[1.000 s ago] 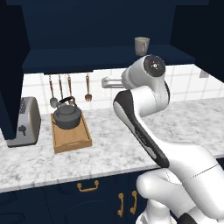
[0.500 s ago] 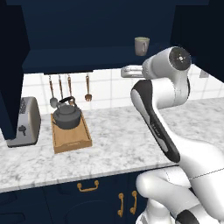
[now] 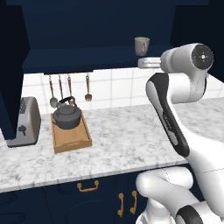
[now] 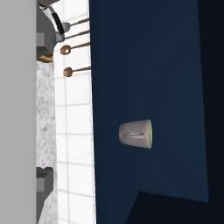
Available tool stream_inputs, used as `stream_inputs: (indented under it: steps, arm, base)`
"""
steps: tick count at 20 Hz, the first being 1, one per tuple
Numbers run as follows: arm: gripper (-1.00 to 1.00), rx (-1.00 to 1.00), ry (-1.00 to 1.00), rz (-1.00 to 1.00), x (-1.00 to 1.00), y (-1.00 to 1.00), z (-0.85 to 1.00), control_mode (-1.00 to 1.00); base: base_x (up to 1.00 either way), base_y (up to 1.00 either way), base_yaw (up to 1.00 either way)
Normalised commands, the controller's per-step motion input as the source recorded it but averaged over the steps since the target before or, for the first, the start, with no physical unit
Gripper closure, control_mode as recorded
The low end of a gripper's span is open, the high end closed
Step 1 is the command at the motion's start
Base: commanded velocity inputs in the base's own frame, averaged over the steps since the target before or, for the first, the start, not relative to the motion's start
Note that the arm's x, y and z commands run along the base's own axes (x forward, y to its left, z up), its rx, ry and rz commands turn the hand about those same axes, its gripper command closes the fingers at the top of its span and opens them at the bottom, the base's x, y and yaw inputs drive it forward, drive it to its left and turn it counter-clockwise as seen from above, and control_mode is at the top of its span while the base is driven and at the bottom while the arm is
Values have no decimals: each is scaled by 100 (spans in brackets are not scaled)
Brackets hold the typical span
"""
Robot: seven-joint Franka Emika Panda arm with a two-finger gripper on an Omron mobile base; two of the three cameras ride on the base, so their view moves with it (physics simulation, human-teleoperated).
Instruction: Pick the kettle from the counter and place it on the tray. Then pick the mug from the cabinet and place it on the tray. Then close the cabinet doors.
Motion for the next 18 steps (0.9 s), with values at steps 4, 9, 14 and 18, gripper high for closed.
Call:
stream_inputs:
  steps: [4,9,14,18]
  arm:
    - [-100,-5,0,-5,33,-35,31,-100]
    - [-100,0,4,-6,18,-33,39,-100]
    - [-100,5,1,-4,11,-17,17,-100]
    - [-100,6,0,-1,11,-5,-11,-100]
  base:
    - [0,0,0]
    - [0,0,0]
    - [0,0,0]
    - [0,0,0]
